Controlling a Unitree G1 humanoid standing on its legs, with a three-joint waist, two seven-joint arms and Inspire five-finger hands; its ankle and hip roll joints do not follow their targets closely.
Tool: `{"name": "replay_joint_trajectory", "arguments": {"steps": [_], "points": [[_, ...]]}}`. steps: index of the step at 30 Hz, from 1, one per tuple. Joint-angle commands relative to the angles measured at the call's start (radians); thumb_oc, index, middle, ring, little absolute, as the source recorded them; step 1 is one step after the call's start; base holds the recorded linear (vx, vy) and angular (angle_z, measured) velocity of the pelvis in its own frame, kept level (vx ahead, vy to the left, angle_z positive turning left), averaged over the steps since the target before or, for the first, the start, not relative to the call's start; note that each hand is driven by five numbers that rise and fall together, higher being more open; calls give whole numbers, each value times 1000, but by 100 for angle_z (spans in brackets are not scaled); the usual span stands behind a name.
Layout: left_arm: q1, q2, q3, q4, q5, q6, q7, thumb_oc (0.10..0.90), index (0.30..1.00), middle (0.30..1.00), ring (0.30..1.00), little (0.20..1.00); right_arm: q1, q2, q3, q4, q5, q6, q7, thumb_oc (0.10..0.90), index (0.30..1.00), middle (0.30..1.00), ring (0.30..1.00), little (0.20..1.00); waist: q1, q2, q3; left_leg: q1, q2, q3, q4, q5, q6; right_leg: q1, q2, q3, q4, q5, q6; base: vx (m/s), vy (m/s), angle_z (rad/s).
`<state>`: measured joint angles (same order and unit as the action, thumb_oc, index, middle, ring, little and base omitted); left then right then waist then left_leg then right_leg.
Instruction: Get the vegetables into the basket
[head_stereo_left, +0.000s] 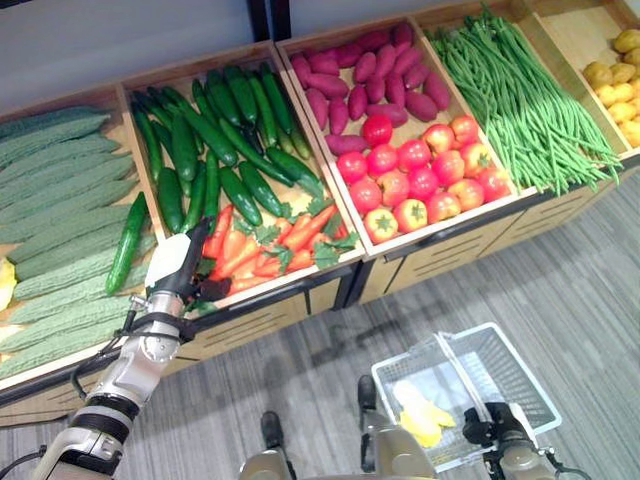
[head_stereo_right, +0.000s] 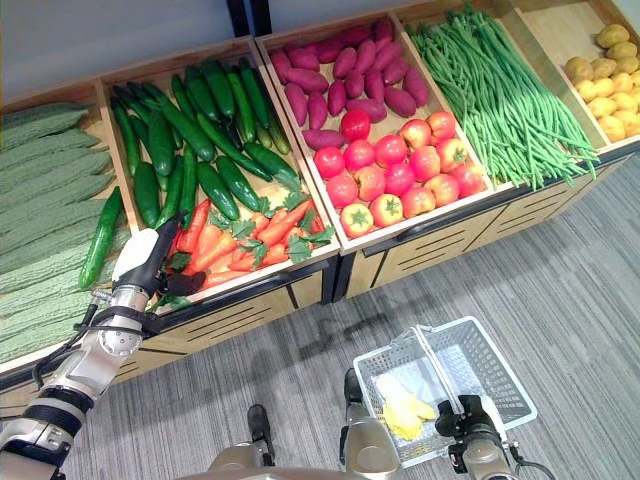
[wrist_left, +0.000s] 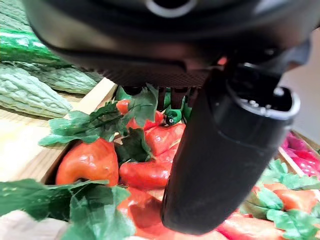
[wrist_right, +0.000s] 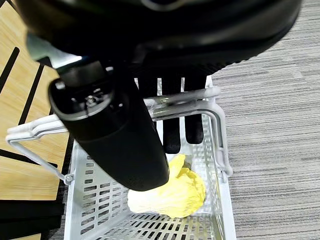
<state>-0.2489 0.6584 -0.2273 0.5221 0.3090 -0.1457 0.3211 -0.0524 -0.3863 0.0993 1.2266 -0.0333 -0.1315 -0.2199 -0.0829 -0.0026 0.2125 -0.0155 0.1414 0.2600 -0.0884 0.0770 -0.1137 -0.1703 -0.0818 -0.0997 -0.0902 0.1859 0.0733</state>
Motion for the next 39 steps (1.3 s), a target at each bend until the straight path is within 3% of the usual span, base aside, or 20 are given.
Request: {"name": "replay_joint_trajectory", "arguments": {"steps": [1, 12, 17, 21, 26, 35, 39], "points": [[-140, 65, -4, 69, 76, 26, 69, 400, 300, 300, 300, 300, -31, -48, 33, -16, -8, -27, -44, 400, 300, 300, 300, 300, -9, -57, -25, 32, 20, -24, 1, -32, -22, 14, -94, 20, 4, -2, 120, -11, -4, -5], [-194, 90, -14, 150, 111, 59, 102, 400, 300, 300, 300, 300, -33, -40, 51, -18, -9, -29, -45, 400, 300, 300, 300, 300, -13, -57, -31, 44, 20, -5, 1, -36, -23, 13, -92, 33, 3, -1, 122, -1, 3, -8], [-162, 105, 59, 26, 122, 56, 158, 400, 300, 300, 300, 300, -19, -33, 38, -14, -6, -31, -46, 400, 300, 300, 300, 300, -6, -55, -41, 60, 17, -5, 1, -44, -22, 30, -93, 31, 3, -7, 124, 0, 0, 0], [-118, 103, 179, -159, 132, 26, 272, 400, 300, 300, 300, 300, -2, -19, 26, -7, -7, -35, -51, 400, 300, 300, 300, 300, 3, -57, -54, 73, 15, -9, 1, -51, -23, 49, -99, 23, 3, -13, 126, 4, -3, 1], [-92, 81, 242, -258, 120, 2, 316, 400, 300, 300, 300, 300, -1, -12, 31, -1, -5, -35, -52, 400, 300, 300, 300, 300, 3, -59, -65, 80, 13, -15, 1, -55, -22, 62, -103, 14, 3, -17, 125, 7, 1, 4], [-35, -56, 286, -377, -100, -99, 271, 400, 300, 300, 300, 300, 7, -4, 27, -4, -7, -31, -49, 400, 300, 300, 300, 300, 5, -64, -83, 82, 7, -26, 1, -57, -18, 77, -109, 2, 3, -19, 123, 4, 2, 3], [-3, -73, 289, -387, -155, -121, 238, 400, 300, 300, 300, 300, 16, -5, 23, -16, -5, -33, -42, 400, 300, 300, 300, 300, 6, -65, -85, 85, 6, -26, 1, -56, -17, 82, -111, 1, 3, -19, 123, 5, 8, 3]]}}
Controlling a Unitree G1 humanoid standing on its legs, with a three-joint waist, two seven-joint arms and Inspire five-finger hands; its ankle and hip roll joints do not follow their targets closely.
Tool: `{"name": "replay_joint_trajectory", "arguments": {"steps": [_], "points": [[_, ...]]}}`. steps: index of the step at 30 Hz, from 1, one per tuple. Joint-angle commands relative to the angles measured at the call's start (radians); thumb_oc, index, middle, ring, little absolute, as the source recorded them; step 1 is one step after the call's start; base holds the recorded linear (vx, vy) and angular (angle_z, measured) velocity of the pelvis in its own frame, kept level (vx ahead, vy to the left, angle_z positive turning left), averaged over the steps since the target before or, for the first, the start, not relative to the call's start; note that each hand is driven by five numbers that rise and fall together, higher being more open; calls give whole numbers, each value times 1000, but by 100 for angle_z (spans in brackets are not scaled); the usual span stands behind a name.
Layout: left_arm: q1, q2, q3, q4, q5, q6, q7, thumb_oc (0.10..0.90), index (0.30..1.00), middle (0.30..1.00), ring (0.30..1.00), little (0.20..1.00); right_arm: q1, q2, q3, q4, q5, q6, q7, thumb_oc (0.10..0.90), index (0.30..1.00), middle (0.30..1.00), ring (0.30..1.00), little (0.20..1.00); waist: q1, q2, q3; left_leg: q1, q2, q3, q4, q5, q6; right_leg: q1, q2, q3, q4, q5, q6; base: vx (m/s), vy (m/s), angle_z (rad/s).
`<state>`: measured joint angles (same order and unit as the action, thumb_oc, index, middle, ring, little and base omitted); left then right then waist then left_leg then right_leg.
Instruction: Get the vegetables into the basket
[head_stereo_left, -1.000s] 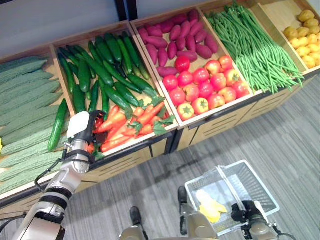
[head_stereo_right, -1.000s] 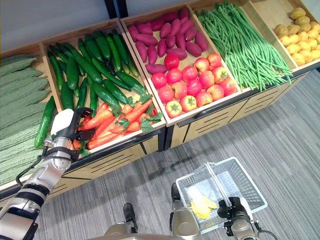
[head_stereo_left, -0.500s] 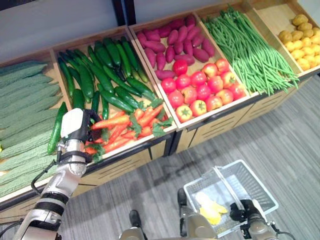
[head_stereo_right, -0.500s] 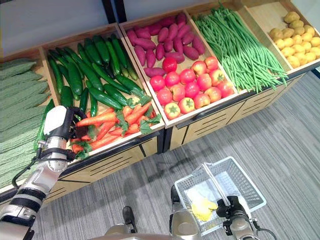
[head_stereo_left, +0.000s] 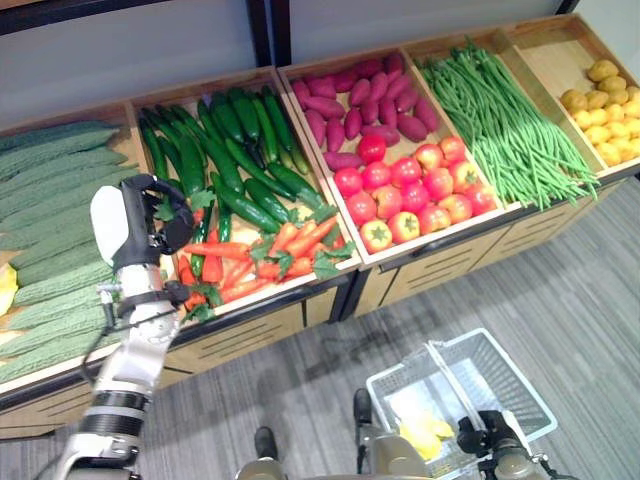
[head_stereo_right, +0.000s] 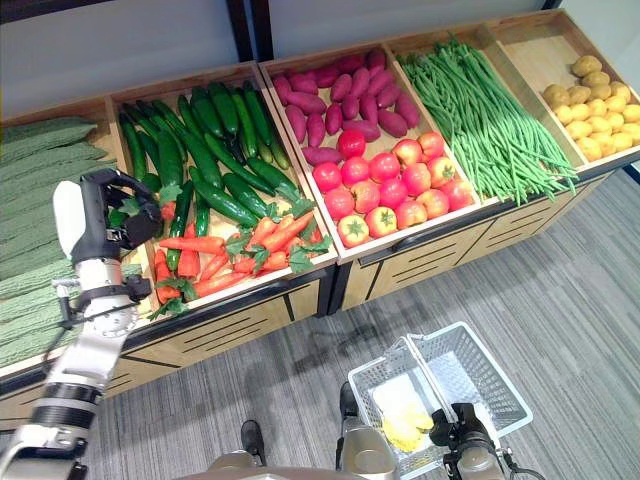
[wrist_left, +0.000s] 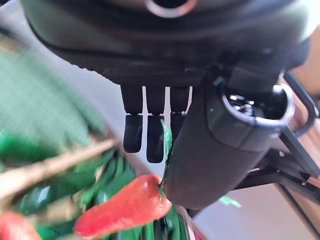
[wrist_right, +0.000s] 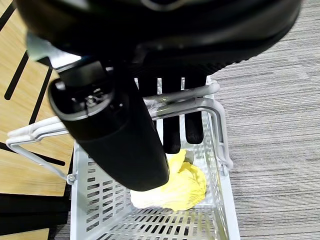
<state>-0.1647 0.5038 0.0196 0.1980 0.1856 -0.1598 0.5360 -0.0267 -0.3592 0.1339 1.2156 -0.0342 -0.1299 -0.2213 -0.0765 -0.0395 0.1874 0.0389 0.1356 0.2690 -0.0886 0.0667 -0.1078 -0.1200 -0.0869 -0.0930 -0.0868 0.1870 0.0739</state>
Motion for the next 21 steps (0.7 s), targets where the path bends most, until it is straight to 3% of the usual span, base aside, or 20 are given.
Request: {"name": "replay_joint_trajectory", "arguments": {"steps": [1, 10, 12, 14, 17, 21], "points": [[-79, 81, 43, -65, -33, -108, 18, 400, 300, 300, 300, 300, -6, -32, -12, -8, -4, -37, -37, 400, 300, 300, 300, 300, 0, -30, -61, 31, 12, -35, 1, -46, -23, 32, -106, -5, 0, -20, 122, 0, 0, 0], [-89, 61, 43, -120, -80, -136, 22, 400, 300, 300, 300, 300, 3, -27, -9, 1, -8, -37, -36, 400, 300, 300, 300, 300, 0, -33, -66, 33, 13, -33, 1, -45, -24, 36, -106, -7, 0, -22, 122, 0, 0, 0], [-104, 0, 48, -161, -275, -211, -24, 400, 300, 300, 300, 300, 5, -23, -6, 2, -4, -35, -36, 400, 300, 300, 300, 300, -1, -33, -69, 34, 13, -34, 1, -44, -23, 38, -107, -8, 0, -23, 120, 0, 0, 0], [-110, -27, 48, -175, -367, -235, -54, 400, 300, 300, 300, 300, 6, -23, -5, 2, -4, -34, -35, 400, 300, 300, 300, 300, -2, -32, -70, 35, 13, -34, 1, -44, -23, 40, -107, -9, 0, -23, 119, 0, 0, 0], [-111, -74, 49, -200, -526, -266, -119, 400, 300, 300, 300, 300, 8, -26, -6, 0, -7, -30, -32, 400, 300, 300, 300, 300, -4, -29, -72, 38, 13, -34, 1, -44, -23, 45, -107, -9, 0, -24, 118, 0, 0, 0], [-88, -103, 35, -240, -626, -271, -185, 400, 300, 300, 300, 300, 10, -24, -7, -6, -7, -28, -25, 400, 300, 300, 300, 300, -5, -27, -73, 40, 13, -35, 1, -44, -21, 47, -106, -9, 0, -25, 117, 0, 0, 0]]}}
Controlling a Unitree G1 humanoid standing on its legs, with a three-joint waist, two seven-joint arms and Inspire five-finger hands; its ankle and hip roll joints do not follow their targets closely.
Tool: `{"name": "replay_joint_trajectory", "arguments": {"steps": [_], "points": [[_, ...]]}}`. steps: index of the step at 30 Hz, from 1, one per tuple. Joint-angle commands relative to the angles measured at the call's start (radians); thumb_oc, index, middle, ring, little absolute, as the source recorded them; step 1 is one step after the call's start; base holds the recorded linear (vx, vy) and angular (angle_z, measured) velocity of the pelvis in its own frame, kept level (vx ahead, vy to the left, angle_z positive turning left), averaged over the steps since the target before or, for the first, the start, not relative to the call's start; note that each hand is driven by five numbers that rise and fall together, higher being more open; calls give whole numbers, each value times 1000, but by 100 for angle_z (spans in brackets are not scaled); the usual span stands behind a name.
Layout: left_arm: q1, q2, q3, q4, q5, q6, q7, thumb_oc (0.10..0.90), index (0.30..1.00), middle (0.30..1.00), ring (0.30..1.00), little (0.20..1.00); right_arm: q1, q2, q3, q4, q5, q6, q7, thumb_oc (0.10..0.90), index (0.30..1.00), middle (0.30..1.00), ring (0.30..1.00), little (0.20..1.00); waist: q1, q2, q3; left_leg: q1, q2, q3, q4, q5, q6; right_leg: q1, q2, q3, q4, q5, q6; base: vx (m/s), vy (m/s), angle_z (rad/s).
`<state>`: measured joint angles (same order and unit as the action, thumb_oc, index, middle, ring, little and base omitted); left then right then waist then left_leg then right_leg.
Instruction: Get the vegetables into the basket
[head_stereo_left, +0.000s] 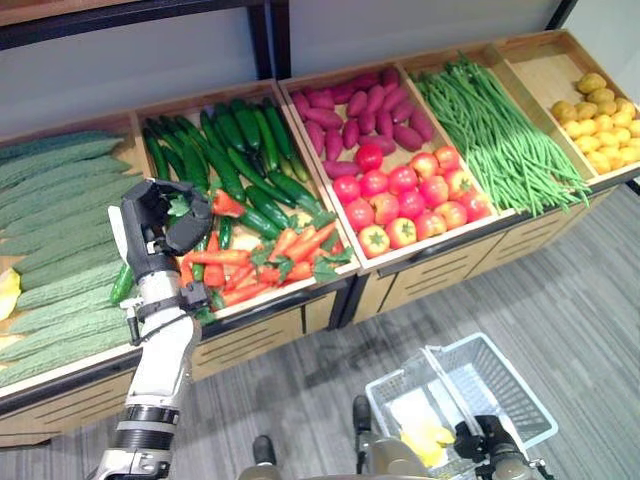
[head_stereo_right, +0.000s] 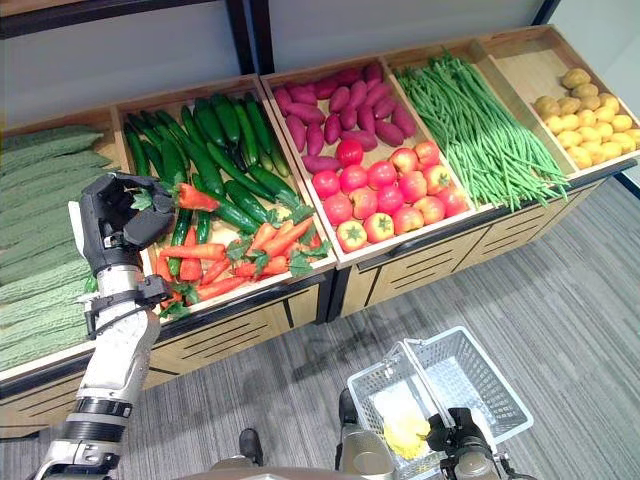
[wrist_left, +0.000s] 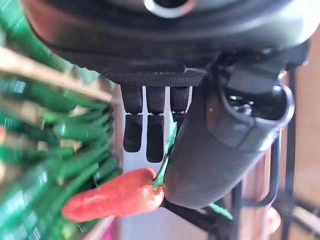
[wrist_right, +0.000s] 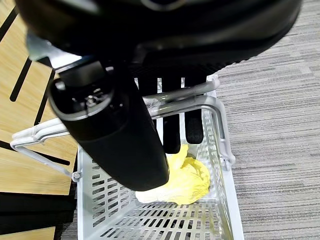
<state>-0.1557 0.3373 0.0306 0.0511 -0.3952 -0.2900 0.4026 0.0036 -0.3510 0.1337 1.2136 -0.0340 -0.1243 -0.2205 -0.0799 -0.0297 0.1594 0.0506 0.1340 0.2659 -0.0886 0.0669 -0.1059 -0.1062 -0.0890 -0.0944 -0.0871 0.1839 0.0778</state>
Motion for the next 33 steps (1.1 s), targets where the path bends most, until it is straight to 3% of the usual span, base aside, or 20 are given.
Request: {"name": "replay_joint_trajectory", "arguments": {"steps": [1, 14, 17, 22, 23, 24, 26, 28, 31, 33], "points": [[-92, 58, 20, -96, -65, -141, -66, 400, 300, 300, 300, 300, -20, -32, -9, -3, -6, -34, -23, 400, 300, 300, 300, 300, -2, -37, -45, 29, 15, -32, 1, -44, -23, 35, -104, -8, 0, -22, 112, 0, 0, 0], [-32, 59, -10, -122, -99, -126, -150, 400, 300, 300, 300, 300, -14, -31, -33, 9, 10, -37, -18, 400, 300, 300, 300, 300, 3, -43, -32, 62, 4, -15, 11, -53, -11, 56, -109, -1, 8, -34, 111, 4, 5, -1], [-50, 75, -28, -122, -95, -123, -165, 400, 300, 300, 300, 300, -21, -38, -46, -3, 18, -37, -18, 400, 300, 300, 300, 300, 0, -59, -6, -1, -5, -15, 151, -107, -6, 41, -128, 8, 45, -38, 112, -43, 27, -7], [-87, 96, -71, -125, -102, -126, -188, 400, 300, 300, 300, 300, -21, -50, -65, -26, 36, -39, -18, 400, 300, 300, 300, 300, -14, -66, 19, -38, -25, 10, 240, -163, 13, -18, -157, 47, 131, -31, 138, -67, 155, -10], [-97, 97, -90, -123, -104, -128, -192, 400, 300, 300, 300, 300, -14, -48, -68, -48, 38, -37, -14, 400, 300, 300, 300, 300, -36, -72, 31, -33, -48, 34, 233, -174, 30, -60, -175, 79, 164, 44, 175, -59, 144, -24], [-98, 97, -90, -122, -105, -129, -193, 400, 300, 300, 300, 300, -14, -48, -68, -49, 38, -37, -14, 400, 300, 300, 300, 300, -32, -73, 31, -33, -49, 37, 231, -173, 30, -63, -175, 83, 164, 45, 176, -86, 203, -33], [-103, 95, -102, -120, -104, -132, -194, 400, 300, 300, 300, 300, -2, -40, -76, -67, 45, -35, -13, 400, 300, 300, 300, 300, -46, -79, 39, -28, -66, 87, 214, -172, 39, -107, -201, 90, 143, 170, 184, -137, 185, -38], [-110, 110, -111, -121, -106, -133, -197, 400, 300, 300, 300, 300, 4, -26, -71, -77, 46, -32, -11, 400, 300, 300, 300, 300, -59, -66, 51, -22, -66, 112, 193, -165, 51, -131, -212, 79, 143, 168, 184, -149, 193, -70], [-109, 131, -107, -140, -104, -128, -206, 400, 300, 300, 300, 300, 13, -16, -70, -56, 47, -29, -7, 400, 300, 300, 300, 300, -38, -41, 60, -6, -57, 167, 162, -176, 67, -115, -245, -95, 234, 33, 157, -136, 220, -72], [-91, 141, -86, -167, -99, -123, -211, 400, 300, 300, 300, 300, 13, -17, -71, -37, 38, -25, -9, 400, 300, 300, 300, 300, -13, -37, 57, -2, -53, 223, 141, -161, 78, -88, -269, -214, 307, -16, 136, -184, 189, -157]]}}
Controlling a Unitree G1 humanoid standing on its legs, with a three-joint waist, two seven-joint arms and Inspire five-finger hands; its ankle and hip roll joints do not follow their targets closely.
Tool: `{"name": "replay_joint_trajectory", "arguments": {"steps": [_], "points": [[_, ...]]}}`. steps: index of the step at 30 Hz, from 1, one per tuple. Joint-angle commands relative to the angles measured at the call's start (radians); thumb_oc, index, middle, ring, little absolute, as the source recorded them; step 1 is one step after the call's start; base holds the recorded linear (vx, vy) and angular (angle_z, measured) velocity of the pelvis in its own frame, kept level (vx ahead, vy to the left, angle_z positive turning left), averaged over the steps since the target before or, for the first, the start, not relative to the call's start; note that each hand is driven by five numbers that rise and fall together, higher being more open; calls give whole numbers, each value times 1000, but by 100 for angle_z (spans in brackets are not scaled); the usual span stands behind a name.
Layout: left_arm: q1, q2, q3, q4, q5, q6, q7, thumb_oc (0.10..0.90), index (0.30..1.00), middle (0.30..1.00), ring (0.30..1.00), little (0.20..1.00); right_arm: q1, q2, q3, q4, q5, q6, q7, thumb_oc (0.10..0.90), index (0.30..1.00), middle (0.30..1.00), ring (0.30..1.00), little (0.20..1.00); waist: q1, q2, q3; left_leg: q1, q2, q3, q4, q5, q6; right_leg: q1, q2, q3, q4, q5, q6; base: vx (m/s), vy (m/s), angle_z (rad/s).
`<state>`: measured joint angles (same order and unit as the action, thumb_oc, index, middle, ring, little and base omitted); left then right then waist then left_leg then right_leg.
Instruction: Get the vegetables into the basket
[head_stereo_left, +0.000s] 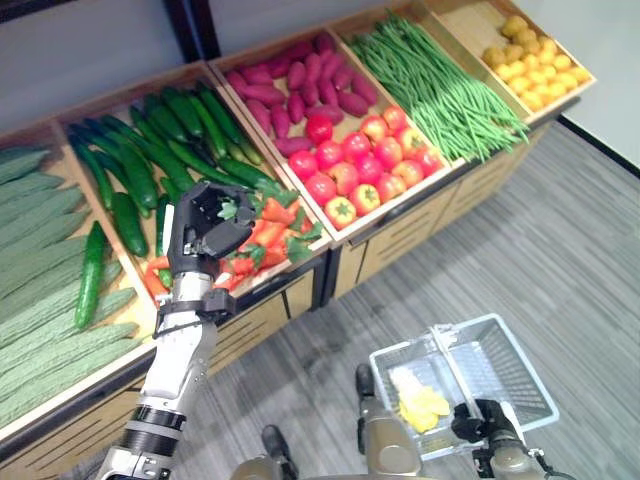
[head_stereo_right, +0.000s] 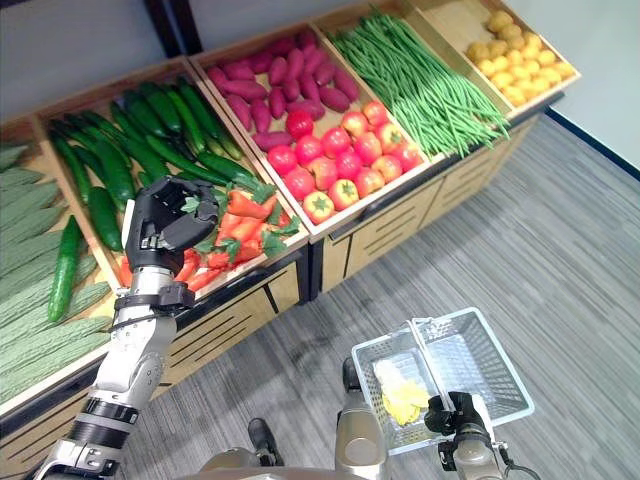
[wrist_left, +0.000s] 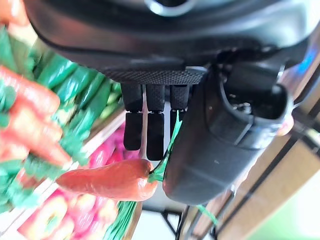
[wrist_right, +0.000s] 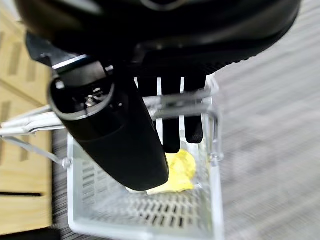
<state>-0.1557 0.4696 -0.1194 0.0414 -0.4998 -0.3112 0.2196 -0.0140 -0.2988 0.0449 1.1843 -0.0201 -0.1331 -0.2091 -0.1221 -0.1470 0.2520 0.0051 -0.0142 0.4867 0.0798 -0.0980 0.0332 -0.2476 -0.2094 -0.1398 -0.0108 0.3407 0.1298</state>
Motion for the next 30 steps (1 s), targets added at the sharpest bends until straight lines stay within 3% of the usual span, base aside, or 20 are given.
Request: {"name": "replay_joint_trajectory", "arguments": {"steps": [1, 2, 3, 6, 14, 22, 24, 25, 26, 27, 28, 29, 30], "points": [[-64, 20, 87, -188, 11, -95, -41, 400, 300, 300, 300, 300, 27, -70, 18, 2, 12, -12, -22, 400, 300, 300, 300, 300, 52, 81, -47, 49, 106, 64, -47, 17, -56, 83, -170, -256, 300, -202, 79, -172, 97, -223], [-54, 22, 96, -194, 17, -93, -43, 400, 300, 300, 300, 300, 23, -71, 21, 6, 7, -11, -23, 400, 300, 300, 300, 300, 62, 77, -55, 51, 110, 97, -51, 23, -55, 103, -179, -300, 321, -204, 80, -110, 49, -190], [-52, 22, 97, -195, 17, -93, -43, 400, 300, 300, 300, 300, 23, -70, 22, 7, 7, -11, -24, 400, 300, 300, 300, 300, 63, 76, -55, 53, 110, 98, -52, 23, -56, 103, -179, -299, 322, -206, 81, -6, -61, -135], [-36, 31, 112, -209, 26, -92, -57, 400, 300, 300, 300, 300, 12, -67, 30, 4, 4, -14, -24, 400, 300, 300, 300, 300, 84, 54, -82, 63, 124, 178, -15, 15, -71, 148, -153, -364, 246, -205, 83, 40, -132, -99], [-31, 5, 88, -194, 14, -91, -78, 400, 300, 300, 300, 300, 36, -73, 16, -6, 23, -26, -25, 400, 300, 300, 300, 300, 50, 68, -85, 54, 206, 223, 56, 44, -126, 196, -69, -353, 119, -268, 46, 39, -187, -25], [-52, -7, 55, -193, -3, -94, -88, 400, 300, 300, 300, 300, 53, -86, 9, -18, 34, -32, -29, 400, 300, 300, 300, 300, 19, 92, -59, 54, 274, 251, 118, 62, -166, 175, -39, -318, 147, -306, 18, 31, -144, -22], [-62, -7, 42, -194, -10, -94, -92, 400, 300, 300, 300, 300, 56, -89, 8, -23, 38, -34, -32, 400, 300, 300, 300, 300, 8, 102, -49, 43, 309, 247, 162, 81, -190, 164, -19, -299, 169, -334, 1, 85, -244, -15], [-68, -11, 29, -191, -20, -93, -102, 400, 300, 300, 300, 300, 64, -89, 10, -24, 48, -42, -33, 400, 300, 300, 300, 300, 7, 109, -43, 32, 378, 235, 250, 149, -243, 181, 28, -279, 161, -367, -30, 92, -204, -10], [-68, -11, 28, -191, -20, -93, -102, 400, 300, 300, 300, 300, 64, -89, 10, -24, 48, -42, -33, 400, 300, 300, 300, 300, 7, 110, -42, 31, 382, 234, 254, 148, -245, 182, 30, -280, 160, -367, -31, 173, -286, -15], [-65, -8, 31, -196, -18, -98, -102, 400, 300, 300, 300, 300, 57, -100, 17, -21, 52, -44, -34, 400, 300, 300, 300, 300, 26, 105, -33, 19, 390, 155, 331, 182, -256, 194, 57, -247, 160, -391, -49, 81, -122, -27], [-66, -8, 31, -196, -18, -98, -102, 400, 300, 300, 300, 300, 55, -100, 17, -19, 53, -45, -34, 400, 300, 300, 300, 300, 27, 110, -27, 14, 406, 147, 351, 178, -264, 198, 68, -248, 161, -397, -55, 82, -120, -58], [-65, -12, 26, -199, -21, -99, -99, 400, 300, 300, 300, 300, 42, -110, 26, -24, 50, -45, -36, 400, 300, 300, 300, 300, 43, 113, -20, -10, 375, 52, 354, 187, -258, 197, 78, -227, 162, -402, -58, -60, 2, -75], [-73, -22, 23, -199, -15, -101, -90, 400, 300, 300, 300, 300, 15, -122, 39, -25, 52, -47, -39, 400, 300, 300, 300, 300, 72, 105, -13, -76, 279, -101, 290, 156, -199, 178, 71, -177, 149, -369, -55, -57, 29, -79]]}}
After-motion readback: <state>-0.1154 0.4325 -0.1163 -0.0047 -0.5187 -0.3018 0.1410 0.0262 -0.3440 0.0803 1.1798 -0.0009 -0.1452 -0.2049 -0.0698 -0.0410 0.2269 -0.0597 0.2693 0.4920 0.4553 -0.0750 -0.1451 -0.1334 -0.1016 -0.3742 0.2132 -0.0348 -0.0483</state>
